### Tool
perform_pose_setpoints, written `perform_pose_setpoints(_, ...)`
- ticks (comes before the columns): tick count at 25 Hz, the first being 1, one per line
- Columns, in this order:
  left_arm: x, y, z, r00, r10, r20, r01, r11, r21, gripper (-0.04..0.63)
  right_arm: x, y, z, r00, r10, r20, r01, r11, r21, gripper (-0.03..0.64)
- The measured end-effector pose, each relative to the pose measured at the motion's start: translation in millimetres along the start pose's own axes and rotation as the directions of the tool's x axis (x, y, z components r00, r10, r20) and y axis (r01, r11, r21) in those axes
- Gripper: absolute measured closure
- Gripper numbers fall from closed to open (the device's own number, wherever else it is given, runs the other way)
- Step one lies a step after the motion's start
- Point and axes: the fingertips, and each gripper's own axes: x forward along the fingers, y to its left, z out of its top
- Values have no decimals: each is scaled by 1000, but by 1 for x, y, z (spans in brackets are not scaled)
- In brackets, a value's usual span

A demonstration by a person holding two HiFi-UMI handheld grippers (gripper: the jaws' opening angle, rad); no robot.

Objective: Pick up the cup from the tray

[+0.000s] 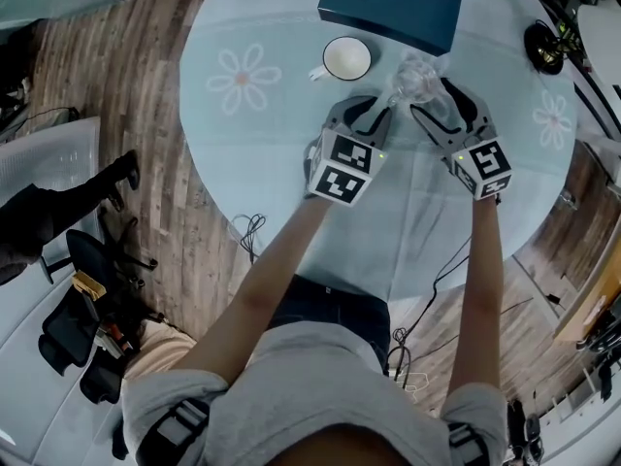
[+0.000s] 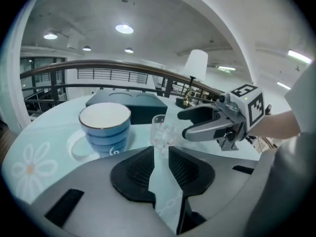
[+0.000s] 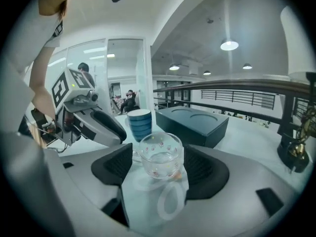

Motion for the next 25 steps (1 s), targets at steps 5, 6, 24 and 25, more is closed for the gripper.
perform_pose_setpoints(5,-38,2,37,981,-24,192,32,999,-37,588,-47,8,44,966,-198,169,169,971,171,299)
perform_pose_setpoints(6,-44,-1,45,972,-40,231,48,998,-29,588,-56,10,51,949,-249,194,206,954,219,302)
perform_pose_setpoints(24,-130,-41,84,919,12,395,-24,999,27,588,-140,74,95,772,-581,258,463,792,397,609)
perform_pose_setpoints(25,-132,-41,86,917,15,398,-29,999,30,588,-140,77,96,772,-581,257,469,794,386,609)
